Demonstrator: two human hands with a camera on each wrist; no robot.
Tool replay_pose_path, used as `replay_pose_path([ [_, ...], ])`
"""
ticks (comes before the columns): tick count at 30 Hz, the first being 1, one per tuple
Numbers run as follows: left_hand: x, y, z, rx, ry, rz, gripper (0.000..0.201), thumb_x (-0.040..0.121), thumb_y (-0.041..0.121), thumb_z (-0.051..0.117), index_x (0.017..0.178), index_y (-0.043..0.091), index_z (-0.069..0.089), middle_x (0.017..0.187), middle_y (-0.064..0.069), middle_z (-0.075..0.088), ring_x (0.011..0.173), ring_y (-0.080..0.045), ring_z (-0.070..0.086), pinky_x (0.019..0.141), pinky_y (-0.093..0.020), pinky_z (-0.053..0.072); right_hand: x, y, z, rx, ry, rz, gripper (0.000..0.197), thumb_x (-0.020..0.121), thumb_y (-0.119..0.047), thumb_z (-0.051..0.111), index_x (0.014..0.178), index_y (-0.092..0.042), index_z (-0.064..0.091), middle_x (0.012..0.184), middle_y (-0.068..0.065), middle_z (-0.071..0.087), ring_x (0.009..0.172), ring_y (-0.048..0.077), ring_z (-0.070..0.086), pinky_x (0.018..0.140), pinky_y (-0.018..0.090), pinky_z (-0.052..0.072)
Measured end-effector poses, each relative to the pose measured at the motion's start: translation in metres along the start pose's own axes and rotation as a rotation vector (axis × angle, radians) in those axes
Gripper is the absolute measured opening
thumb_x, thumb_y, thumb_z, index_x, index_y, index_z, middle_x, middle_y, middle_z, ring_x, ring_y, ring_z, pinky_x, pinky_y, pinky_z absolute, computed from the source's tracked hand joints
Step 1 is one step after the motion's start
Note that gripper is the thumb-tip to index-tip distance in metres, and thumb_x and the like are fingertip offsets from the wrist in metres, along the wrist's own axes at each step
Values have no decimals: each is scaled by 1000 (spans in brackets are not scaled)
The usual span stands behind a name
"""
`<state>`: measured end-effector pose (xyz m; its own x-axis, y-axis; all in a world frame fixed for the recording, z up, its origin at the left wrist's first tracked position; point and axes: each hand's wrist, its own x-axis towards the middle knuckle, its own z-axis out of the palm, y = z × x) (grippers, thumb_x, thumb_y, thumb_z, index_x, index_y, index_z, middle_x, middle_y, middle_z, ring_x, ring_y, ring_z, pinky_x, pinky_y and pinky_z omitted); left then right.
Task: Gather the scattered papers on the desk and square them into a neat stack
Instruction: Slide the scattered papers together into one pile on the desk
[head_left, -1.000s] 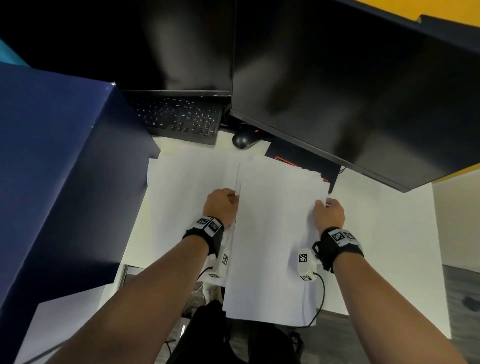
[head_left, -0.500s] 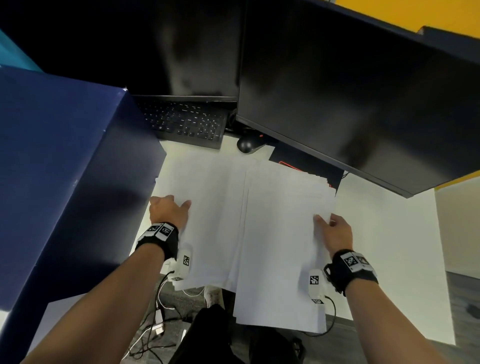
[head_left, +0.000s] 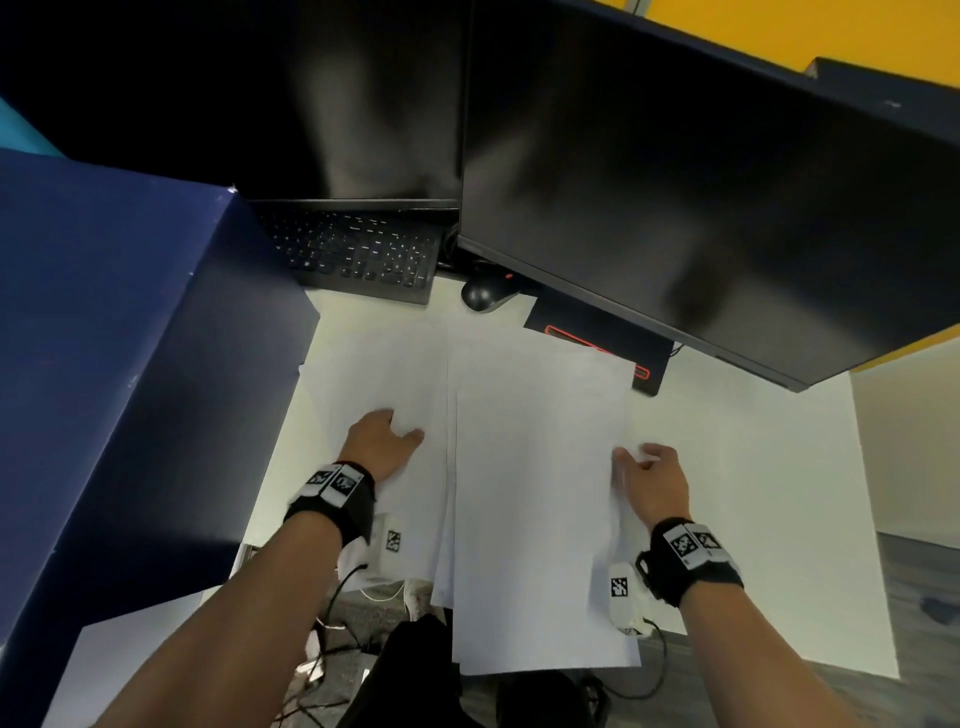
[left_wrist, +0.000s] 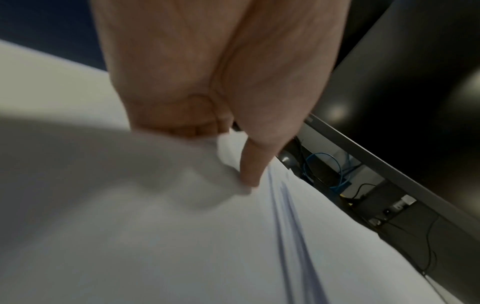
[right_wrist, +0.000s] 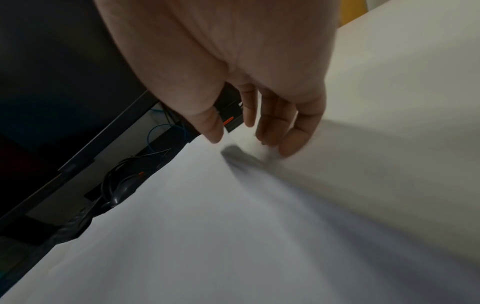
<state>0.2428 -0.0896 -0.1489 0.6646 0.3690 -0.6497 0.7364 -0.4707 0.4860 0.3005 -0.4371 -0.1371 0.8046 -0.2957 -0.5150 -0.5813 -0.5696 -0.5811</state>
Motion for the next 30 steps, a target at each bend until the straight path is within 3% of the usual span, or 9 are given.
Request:
replay_pose_path([
  [9,-42,0,52,21,-95,107,32,95,32,56,111,6,65,118,-9,68,104,-23,63,93,-31,51,-50,10,30,-208,-214,-19,55,100,-18,51,143,5,25,143,25,34,126,42,45,106,40,37],
  [13,-41,3,41,-39,-68,61,47,98,38,48,134,7,53,131,-12,61,121,-30,58,104,-36,45,-44,11,17,-209,-254,50,61,94,-32,58,139,0,32,138,19,48,124,36,52,99,35,41],
  [17,-45,-18,16,253,-159,89,36,97,34,52,66,17,47,72,-2,55,76,-22,55,66,-28,38,-49,26,2,-409,-270,51,40,98,-42,48,113,-5,51,110,13,64,95,32,67,81,36,54],
  [19,-52,-23,20,315,-204,123,45,95,29,57,58,17,35,61,1,44,60,-14,45,55,-28,32,-62,24,5,-506,-340,25,32,101,-33,43,97,-6,57,97,15,69,81,32,71,74,39,60],
  [21,-54,-26,33,296,-200,149,44,93,21,57,55,16,34,58,2,43,54,-11,43,48,-24,31,-72,18,16,-569,-413,38,23,99,-17,50,106,0,63,110,18,68,99,33,69,86,37,57],
  [23,-56,-22,44,255,-189,161,36,90,16,54,58,14,40,62,0,52,62,-19,55,48,-23,35,-76,10,19,-587,-433,84,31,91,-12,62,118,2,64,121,18,64,112,31,63,96,35,51],
  [26,-56,-19,40,201,-182,160,26,92,22,53,67,15,50,72,3,58,72,-21,59,56,-23,40,-62,13,17,-540,-393,50,32,96,-27,49,100,0,66,92,16,73,80,32,75,75,43,62],
  [28,-50,-20,24,133,-78,146,15,92,28,58,97,17,67,97,4,65,95,-21,63,81,-27,50,-47,13,10,-477,-328,97,39,93,-41,51,89,-6,66,80,12,74,72,32,74,68,44,63],
  [30,-36,-23,3,93,150,56,48,89,37,64,130,13,60,127,-10,60,121,-30,56,104,-36,45,-29,11,-2,-437,-258,78,46,86,-53,55,90,-10,67,87,9,74,78,32,72,75,43,62],
])
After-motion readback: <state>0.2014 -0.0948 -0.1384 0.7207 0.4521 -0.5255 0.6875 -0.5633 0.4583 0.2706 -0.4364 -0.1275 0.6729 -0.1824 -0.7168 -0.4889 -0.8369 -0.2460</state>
